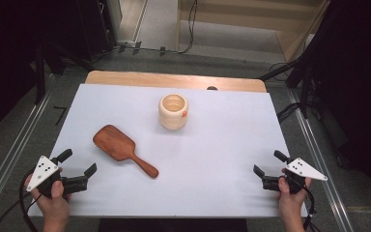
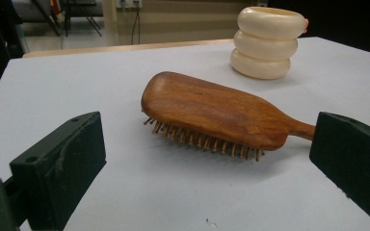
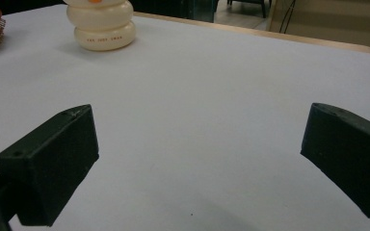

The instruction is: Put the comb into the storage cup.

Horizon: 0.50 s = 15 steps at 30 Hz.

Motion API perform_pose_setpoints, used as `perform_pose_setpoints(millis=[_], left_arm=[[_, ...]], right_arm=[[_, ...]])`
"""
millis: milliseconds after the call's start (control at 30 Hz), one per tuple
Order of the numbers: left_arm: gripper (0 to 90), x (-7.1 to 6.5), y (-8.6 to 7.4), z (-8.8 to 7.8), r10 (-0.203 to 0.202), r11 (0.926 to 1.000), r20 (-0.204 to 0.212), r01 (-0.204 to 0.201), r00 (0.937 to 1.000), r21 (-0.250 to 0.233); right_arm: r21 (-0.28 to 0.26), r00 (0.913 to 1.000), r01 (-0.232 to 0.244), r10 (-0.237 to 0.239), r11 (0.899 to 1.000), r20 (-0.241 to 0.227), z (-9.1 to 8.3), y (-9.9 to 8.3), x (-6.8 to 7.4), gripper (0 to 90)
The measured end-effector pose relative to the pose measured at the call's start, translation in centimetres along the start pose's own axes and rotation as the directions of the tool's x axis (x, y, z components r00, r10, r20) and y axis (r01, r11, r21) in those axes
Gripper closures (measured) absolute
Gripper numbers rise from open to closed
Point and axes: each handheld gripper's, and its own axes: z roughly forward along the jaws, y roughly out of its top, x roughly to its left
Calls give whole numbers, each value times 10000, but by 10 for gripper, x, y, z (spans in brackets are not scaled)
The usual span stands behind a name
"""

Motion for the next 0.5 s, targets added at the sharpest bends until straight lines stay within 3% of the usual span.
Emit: perform_pose_setpoints(millis=[200, 300, 400, 467, 500], left_arm=[[0, -3, 7, -4, 163, 9998, 150, -164, 9998, 68], [0, -5, 12, -5, -15, 10000, 520, 20, 9986, -96], [4, -9, 18, -6, -238, 9993, 456, 251, 9987, -288], [74, -13, 23, -6, -303, 9991, 243, 310, 9992, -306], [114, -14, 25, -7, -356, 9987, 360, 369, 9987, -347]], right_arm=[[-9, 10000, 50, -50, 10000, -48, 1, 0, 0, 0], [68, 10000, 81, -81, 9999, -54, 1, 0, 1, 0], [82, 9998, 162, -161, 9998, -87, 2, 0, 1, 0], [89, 9997, 203, -202, 9998, -109, 2, 0, 2, 0], [100, 9997, 194, -192, 9998, -119, 2, 0, 2, 0]])
